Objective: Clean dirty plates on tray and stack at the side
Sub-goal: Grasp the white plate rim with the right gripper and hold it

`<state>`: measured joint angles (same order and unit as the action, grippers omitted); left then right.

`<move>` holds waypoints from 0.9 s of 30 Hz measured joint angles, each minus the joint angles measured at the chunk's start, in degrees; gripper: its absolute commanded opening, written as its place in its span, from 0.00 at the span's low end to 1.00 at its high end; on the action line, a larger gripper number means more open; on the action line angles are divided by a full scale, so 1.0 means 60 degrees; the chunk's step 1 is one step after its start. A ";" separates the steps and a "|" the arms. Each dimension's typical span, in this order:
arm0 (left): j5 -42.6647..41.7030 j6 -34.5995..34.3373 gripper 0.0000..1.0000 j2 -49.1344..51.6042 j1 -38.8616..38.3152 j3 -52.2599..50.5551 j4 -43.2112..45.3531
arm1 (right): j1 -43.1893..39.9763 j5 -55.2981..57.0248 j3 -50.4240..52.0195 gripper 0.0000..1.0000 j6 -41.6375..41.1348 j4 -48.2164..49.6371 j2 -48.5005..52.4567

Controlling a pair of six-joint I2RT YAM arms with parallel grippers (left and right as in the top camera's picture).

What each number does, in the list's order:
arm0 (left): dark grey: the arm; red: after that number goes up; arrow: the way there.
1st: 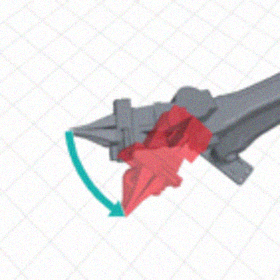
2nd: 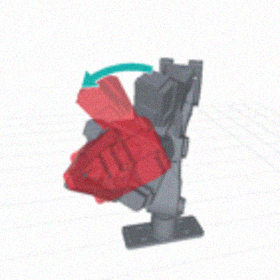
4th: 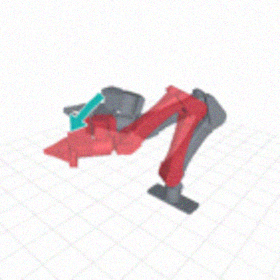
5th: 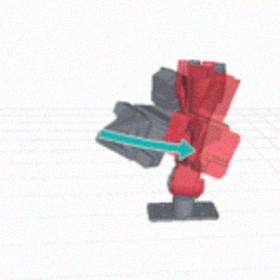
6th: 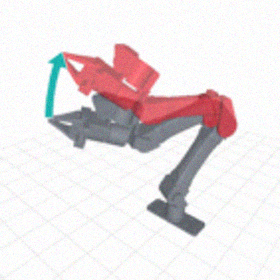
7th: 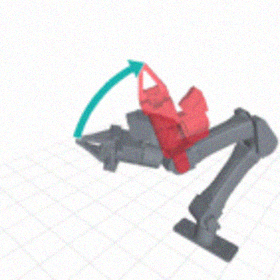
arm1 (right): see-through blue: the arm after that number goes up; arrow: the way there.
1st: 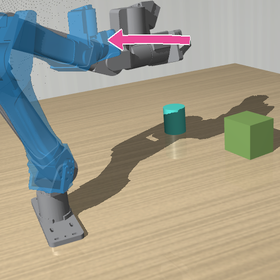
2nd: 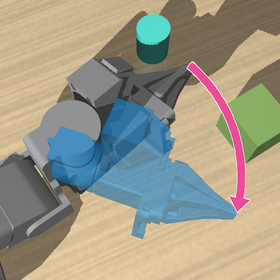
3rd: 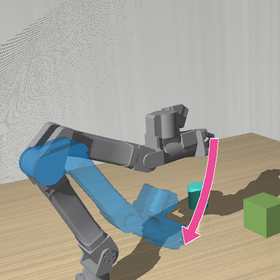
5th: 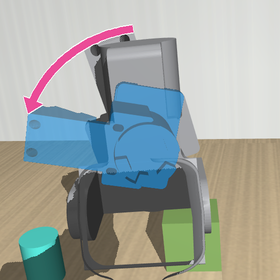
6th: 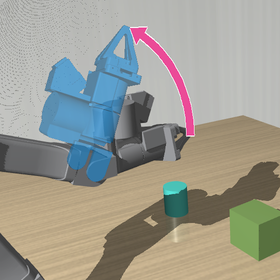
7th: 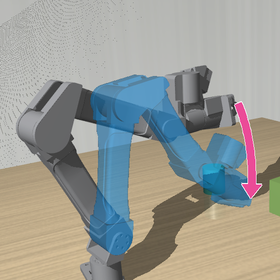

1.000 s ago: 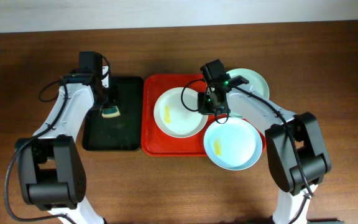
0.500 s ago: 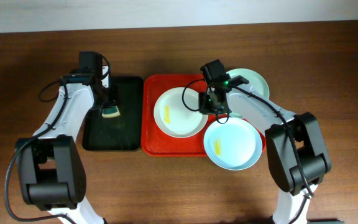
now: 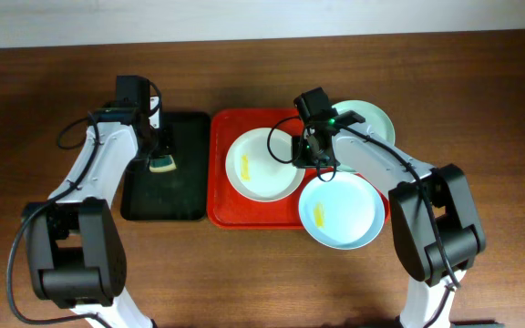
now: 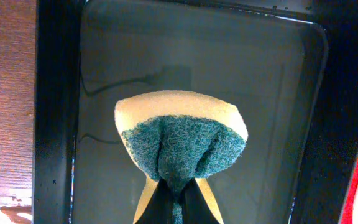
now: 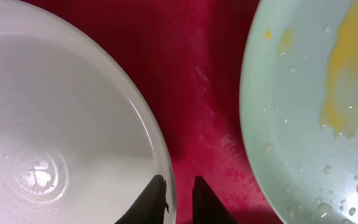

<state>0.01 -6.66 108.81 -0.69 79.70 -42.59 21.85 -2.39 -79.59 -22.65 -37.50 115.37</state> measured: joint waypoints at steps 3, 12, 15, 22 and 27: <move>0.0000 0.0000 0.00 0.0000 0.0000 0.0000 0.0000 | 0.0004 0.0000 0.0000 0.17 0.0000 0.0004 -0.0004; 0.0000 0.0000 0.00 0.0000 0.0000 0.0000 0.0000 | 0.0000 0.0000 0.0000 0.18 -0.0004 0.0011 0.0000; 0.0000 0.0000 0.00 0.0000 0.0000 0.0000 0.0000 | 0.0000 0.0000 0.0000 0.18 0.0000 0.0026 0.0000; 0.0000 0.0000 0.00 0.0000 0.0000 0.0000 0.0000 | 0.0004 0.0000 0.0000 0.15 0.0106 0.0087 0.0280; 0.0000 0.0004 0.00 0.0000 0.0000 0.0000 0.0000 | 0.0004 0.0007 0.0000 0.16 0.0142 0.0240 0.0328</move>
<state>0.01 -6.63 108.81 -0.69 79.70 -42.59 21.87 -2.35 -79.59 -21.80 -36.05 117.34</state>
